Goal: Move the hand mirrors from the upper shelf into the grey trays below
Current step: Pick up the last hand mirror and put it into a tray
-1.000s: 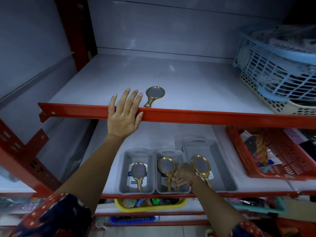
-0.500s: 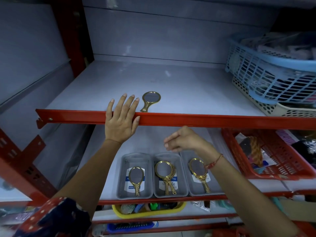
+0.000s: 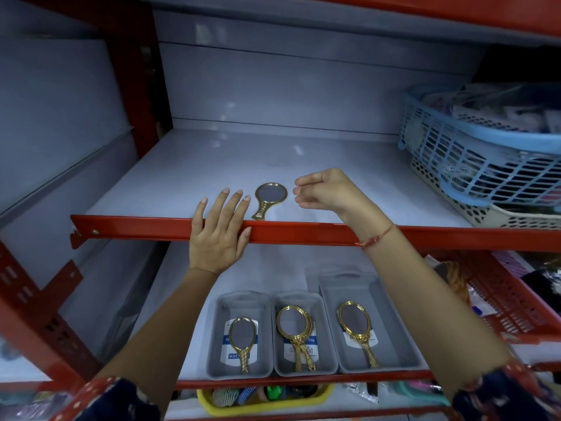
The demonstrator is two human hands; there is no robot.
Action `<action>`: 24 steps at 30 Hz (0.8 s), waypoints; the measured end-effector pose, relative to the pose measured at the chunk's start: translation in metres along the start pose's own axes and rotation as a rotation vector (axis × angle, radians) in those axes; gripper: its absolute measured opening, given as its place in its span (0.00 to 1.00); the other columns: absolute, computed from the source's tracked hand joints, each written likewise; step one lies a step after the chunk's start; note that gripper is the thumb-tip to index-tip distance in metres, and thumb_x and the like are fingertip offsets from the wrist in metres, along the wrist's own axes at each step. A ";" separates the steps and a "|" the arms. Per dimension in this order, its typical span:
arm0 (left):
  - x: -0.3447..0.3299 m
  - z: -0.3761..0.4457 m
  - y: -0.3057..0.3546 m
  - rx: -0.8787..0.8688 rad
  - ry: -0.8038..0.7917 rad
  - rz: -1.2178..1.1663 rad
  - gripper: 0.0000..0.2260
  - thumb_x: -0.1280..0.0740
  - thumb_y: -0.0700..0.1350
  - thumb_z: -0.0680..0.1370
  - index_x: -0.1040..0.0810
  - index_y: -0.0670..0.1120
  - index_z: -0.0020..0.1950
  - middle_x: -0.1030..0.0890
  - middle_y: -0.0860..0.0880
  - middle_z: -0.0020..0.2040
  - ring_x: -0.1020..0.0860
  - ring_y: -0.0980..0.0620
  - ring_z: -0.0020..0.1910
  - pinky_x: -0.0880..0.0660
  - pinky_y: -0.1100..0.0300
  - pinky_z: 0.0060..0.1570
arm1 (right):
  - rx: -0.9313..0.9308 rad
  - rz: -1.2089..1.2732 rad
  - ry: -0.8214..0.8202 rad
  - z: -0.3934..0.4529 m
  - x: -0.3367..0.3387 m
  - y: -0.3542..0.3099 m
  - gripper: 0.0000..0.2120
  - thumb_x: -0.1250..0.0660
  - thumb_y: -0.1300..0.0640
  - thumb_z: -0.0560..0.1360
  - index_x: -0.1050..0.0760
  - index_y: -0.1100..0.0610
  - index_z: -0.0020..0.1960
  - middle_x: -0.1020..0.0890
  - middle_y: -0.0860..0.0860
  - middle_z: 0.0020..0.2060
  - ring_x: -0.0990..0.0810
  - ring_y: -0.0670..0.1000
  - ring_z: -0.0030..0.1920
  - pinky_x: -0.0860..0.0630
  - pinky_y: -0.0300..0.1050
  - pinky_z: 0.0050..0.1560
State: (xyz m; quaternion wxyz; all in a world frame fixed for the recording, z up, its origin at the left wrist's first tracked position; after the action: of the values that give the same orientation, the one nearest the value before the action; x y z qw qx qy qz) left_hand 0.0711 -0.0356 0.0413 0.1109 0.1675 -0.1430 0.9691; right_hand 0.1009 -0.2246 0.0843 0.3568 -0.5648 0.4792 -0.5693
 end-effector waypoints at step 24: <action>-0.002 0.000 0.001 -0.004 -0.024 -0.005 0.22 0.49 0.53 0.80 0.32 0.45 0.70 0.24 0.45 0.67 0.33 0.46 0.70 0.41 0.46 0.70 | -0.029 -0.815 0.042 0.051 -0.024 0.005 0.14 0.22 0.53 0.63 0.25 0.59 0.37 0.26 0.50 0.26 0.27 0.51 0.34 0.35 0.40 0.26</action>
State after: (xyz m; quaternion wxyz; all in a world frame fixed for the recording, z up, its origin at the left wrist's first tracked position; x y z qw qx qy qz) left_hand 0.0729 -0.0366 0.0404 0.1118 0.1791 -0.1457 0.9665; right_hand 0.1536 -0.2109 0.0677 0.0840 -0.7019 0.2313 -0.6684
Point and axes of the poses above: each hand's wrist, its own z-axis towards the middle knuckle, its own x-axis out of the back of the hand, y = z × x, the point moved 10 cm from there along z, towards the middle knuckle
